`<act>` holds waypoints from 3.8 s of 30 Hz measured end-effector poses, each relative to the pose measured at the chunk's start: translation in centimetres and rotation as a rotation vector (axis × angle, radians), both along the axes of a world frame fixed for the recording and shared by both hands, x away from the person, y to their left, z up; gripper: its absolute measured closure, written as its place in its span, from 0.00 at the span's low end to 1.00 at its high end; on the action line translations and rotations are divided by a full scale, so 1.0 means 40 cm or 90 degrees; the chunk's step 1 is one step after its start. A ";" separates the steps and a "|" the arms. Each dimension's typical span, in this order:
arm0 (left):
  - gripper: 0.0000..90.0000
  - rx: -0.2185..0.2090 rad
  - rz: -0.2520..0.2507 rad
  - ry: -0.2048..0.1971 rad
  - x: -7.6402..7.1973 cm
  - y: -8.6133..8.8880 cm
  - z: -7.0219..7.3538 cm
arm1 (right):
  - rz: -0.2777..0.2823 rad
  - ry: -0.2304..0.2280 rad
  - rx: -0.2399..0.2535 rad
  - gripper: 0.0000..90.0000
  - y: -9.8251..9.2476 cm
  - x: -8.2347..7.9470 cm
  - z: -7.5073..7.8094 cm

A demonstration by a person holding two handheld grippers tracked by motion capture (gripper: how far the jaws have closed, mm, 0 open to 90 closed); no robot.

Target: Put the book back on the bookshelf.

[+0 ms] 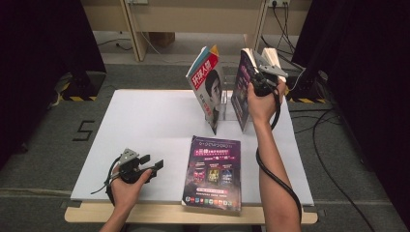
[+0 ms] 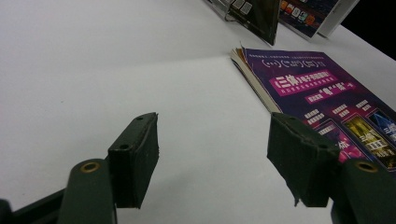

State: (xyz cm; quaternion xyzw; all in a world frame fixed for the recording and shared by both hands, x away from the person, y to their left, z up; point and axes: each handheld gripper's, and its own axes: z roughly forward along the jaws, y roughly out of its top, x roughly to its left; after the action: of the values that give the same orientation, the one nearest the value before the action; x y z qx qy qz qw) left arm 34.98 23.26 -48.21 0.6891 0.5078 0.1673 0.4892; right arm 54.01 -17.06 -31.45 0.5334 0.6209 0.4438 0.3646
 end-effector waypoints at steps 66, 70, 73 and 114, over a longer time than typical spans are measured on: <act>0.37 -0.002 0.000 0.003 0.002 0.000 -0.003 | -0.004 -0.019 0.019 0.92 0.016 0.053 0.015; 0.37 -0.003 0.000 0.001 0.002 0.001 -0.002 | -0.009 -0.021 0.014 0.92 0.018 0.059 0.010; 0.37 -0.002 0.001 0.002 0.002 0.001 -0.003 | -0.010 -0.024 0.008 0.92 0.017 0.062 0.004; 0.37 0.001 -0.009 0.004 0.002 -0.014 -0.005 | -0.019 0.009 -0.004 0.80 0.001 0.052 -0.016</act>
State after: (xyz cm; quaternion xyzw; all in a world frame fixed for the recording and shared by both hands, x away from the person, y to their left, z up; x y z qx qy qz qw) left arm 35.04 22.72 -48.42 0.6934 0.5045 0.1624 0.4882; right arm 56.11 -17.01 -32.09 0.5450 0.6167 0.4325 0.3682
